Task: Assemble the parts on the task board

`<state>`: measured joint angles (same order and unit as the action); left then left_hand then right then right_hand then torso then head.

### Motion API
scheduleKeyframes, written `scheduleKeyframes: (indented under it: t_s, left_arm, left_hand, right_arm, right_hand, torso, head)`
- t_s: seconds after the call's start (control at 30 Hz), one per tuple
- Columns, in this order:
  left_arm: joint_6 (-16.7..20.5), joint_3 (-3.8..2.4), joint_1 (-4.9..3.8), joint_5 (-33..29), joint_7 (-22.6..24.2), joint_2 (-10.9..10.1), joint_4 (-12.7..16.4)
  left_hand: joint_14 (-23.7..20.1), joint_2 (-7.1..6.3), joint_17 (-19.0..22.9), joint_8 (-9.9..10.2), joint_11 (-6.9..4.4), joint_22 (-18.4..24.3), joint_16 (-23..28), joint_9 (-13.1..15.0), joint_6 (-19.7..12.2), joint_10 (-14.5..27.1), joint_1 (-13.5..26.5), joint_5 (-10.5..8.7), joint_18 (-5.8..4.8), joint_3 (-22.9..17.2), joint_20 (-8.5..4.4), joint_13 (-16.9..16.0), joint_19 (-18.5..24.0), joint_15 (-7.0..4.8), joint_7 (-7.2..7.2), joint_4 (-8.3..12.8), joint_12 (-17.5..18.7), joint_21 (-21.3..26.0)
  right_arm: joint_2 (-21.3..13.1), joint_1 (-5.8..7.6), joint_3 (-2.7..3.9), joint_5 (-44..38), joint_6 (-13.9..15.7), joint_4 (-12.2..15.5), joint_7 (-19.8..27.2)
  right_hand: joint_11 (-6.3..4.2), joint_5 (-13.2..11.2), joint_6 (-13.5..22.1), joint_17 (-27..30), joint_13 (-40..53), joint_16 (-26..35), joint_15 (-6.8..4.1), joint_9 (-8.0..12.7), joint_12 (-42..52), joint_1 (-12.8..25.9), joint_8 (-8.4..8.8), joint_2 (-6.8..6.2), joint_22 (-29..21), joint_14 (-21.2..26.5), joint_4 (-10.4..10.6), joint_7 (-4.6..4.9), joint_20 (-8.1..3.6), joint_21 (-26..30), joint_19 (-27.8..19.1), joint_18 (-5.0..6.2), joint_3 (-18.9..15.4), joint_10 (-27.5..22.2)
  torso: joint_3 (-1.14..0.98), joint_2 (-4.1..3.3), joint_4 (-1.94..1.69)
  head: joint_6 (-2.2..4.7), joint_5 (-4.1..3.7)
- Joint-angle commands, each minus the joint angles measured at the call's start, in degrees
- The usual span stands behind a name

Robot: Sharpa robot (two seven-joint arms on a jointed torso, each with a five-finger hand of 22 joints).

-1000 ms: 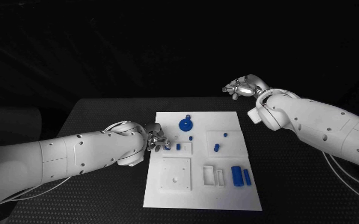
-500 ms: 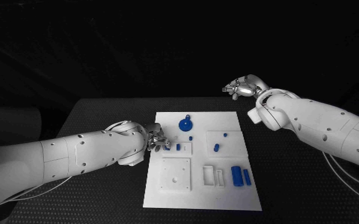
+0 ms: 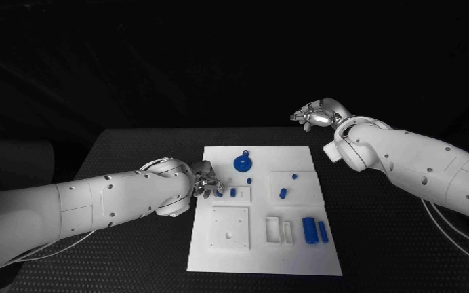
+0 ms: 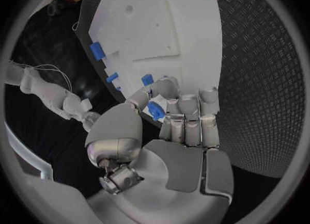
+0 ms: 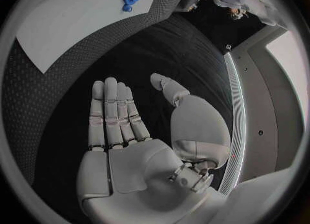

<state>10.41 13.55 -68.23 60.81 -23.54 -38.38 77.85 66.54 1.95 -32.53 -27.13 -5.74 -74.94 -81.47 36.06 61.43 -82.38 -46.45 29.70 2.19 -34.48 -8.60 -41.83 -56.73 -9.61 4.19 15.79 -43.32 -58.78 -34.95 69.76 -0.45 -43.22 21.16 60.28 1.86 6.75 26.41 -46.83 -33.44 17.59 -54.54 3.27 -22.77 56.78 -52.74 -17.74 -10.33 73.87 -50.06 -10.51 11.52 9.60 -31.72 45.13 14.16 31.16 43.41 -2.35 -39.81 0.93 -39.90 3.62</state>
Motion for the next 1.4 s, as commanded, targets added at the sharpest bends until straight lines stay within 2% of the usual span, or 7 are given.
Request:
scheduleKeyframes:
  t_s: [0.03, 0.27, 0.7, 1.17, 1.27, 1.33, 1.4]
  left_arm:
    - [-2.1, 0.21, 0.39, 1.4, -0.1, 0.5, 0.1]
    - [-4.0, 0.21, 0.39, 2.5, -0.4, 0.7, 0.0]
    - [-3.9, 0.21, 0.40, 5.3, -0.1, 1.9, -0.8]
    - [-5.3, 0.20, 0.41, 5.0, -0.6, 2.5, -1.4]
    - [-5.1, 0.20, 0.41, 4.9, -0.9, 2.5, -1.5]
    - [-5.2, 0.19, 0.41, 4.8, -1.0, 2.4, -1.5]
    - [-5.0, 0.19, 0.41, 4.8, -1.2, 2.2, -1.5]
  left_hand:
    - [1.3, 0.53, -0.1, 0.0, -0.02, -1.2, -0.5, -0.1, 6.7, 0.2, 0.2, -0.06, 0.61, -0.3, -6.63, -0.1, 0.0, -1.60, -3.97, -0.1, -0.5, -0.4]
    - [1.4, 0.66, -0.3, -0.7, -0.15, -1.2, -0.9, -0.1, 6.6, 0.2, -0.3, 0.28, 0.68, -0.6, -6.69, -0.2, 0.0, -1.63, -4.09, 0.3, -0.9, -0.8]
    - [1.2, 0.41, -0.3, -1.0, -0.11, -1.2, -1.0, -0.2, 6.4, 0.3, -0.3, -0.10, 0.68, -0.6, -6.67, -0.2, 0.1, -1.62, -4.05, 0.1, -1.1, -1.0]
    - [1.1, 0.35, -0.2, -1.1, -0.03, -1.1, -0.9, -0.4, 6.0, 0.4, -0.2, -0.56, 0.68, -0.5, -6.65, -0.1, 0.2, -1.61, -3.98, -0.2, -1.2, -1.0]
    - [1.0, -0.16, -0.1, -1.2, 0.19, -1.1, -0.8, -0.7, 5.5, 0.4, 0.1, -1.62, 0.72, -0.4, -6.66, 0.1, 0.2, -1.57, -3.79, -0.9, -1.2, -1.0]
    - [0.9, -1.53, 0.0, -1.1, 0.43, -1.0, -0.6, -1.1, 4.9, 0.5, 0.5, -6.30, 0.80, -0.2, -6.70, 0.4, 0.4, -1.42, -3.58, -2.3, -1.2, -1.0]
    - [0.8, -3.58, 0.2, -1.1, 0.46, -0.9, -0.5, -1.5, 4.5, 0.6, 1.1, -9.34, 0.89, -0.2, -6.74, 0.7, 0.4, -1.42, -3.50, -4.1, -1.1, -0.9]
  right_arm:
    - [0.0, -0.03, 0.01, -0.3, -0.4, 0.1, 0.5]
    - [0.0, -0.04, 0.01, -0.3, -0.4, 0.0, 0.5]
    - [0.1, -0.13, 0.01, -0.3, -0.5, 0.0, 0.5]
    - [0.1, -0.15, 0.01, -0.3, -0.5, 0.1, 0.5]
    - [0.1, -0.16, 0.01, -0.3, -0.4, 0.1, 0.5]
    - [0.1, -0.16, 0.01, -0.3, -0.5, 0.2, 0.5]
    - [0.1, -0.16, 0.01, -0.3, -0.4, 0.2, 0.5]
  right_hand:
    - [0.16, 0.2, 0.5, 0.1, -0.1, -0.3, 0.01, 0.1, 0.4, 0.4, -0.16, -0.03, 0.1, 0.2, -0.2, 0.06, 0.37, 0.3, 0.0, 0.84, -0.1, -0.4]
    - [0.16, 0.2, 0.5, 0.1, -0.1, -0.3, 0.01, 0.1, 0.4, 0.4, -0.16, -0.03, 0.1, 0.2, -0.2, 0.06, 0.37, 0.3, 0.0, 0.84, -0.1, -0.4]
    - [0.16, 0.2, 0.5, 0.1, -0.2, -0.3, 0.01, 0.1, 0.4, 0.4, -0.16, -0.02, 0.1, 0.3, -0.2, 0.06, 0.36, 0.3, 0.0, 0.84, -0.1, -0.4]
    - [0.16, 0.5, 0.5, 0.2, -0.3, -0.3, 0.02, 0.1, 0.5, 0.4, -0.17, 0.00, 0.1, 0.3, -0.2, 0.06, 0.37, 0.4, 0.0, 0.84, -0.1, -0.4]
    - [0.16, 0.6, 0.5, 0.2, -0.3, -0.3, 0.02, 0.1, 0.5, 0.4, -0.17, -0.01, 0.2, 0.3, -0.2, 0.06, 0.37, 0.4, 0.0, 0.84, -0.1, -0.4]
    - [0.17, 0.6, 0.5, 0.2, -0.3, -0.3, 0.02, 0.1, 0.5, 0.4, -0.17, -0.01, 0.2, 0.3, -0.2, 0.07, 0.37, 0.4, 0.0, 0.84, -0.1, -0.4]
    - [0.17, 0.6, 0.5, 0.2, -0.3, -0.3, 0.03, 0.1, 0.5, 0.4, -0.17, -0.03, 0.2, 0.3, -0.2, 0.07, 0.37, 0.4, 0.0, 0.84, -0.1, -0.4]
  torso:
    - [-0.03, 0.01, 0.00]
    - [-0.04, -0.01, 0.01]
    - [0.02, -0.02, -0.01]
    - [-0.01, -0.01, 0.04]
    - [-0.01, 0.01, 0.03]
    - [-0.03, 0.00, 0.02]
    - [-0.01, -0.01, 0.02]
  head:
    - [-0.03, -0.02]
    - [-0.06, -0.04]
    - [-0.22, -0.10]
    - [-0.14, -0.15]
    - [-0.21, -0.18]
    - [-0.20, -0.20]
    - [-0.20, -0.27]
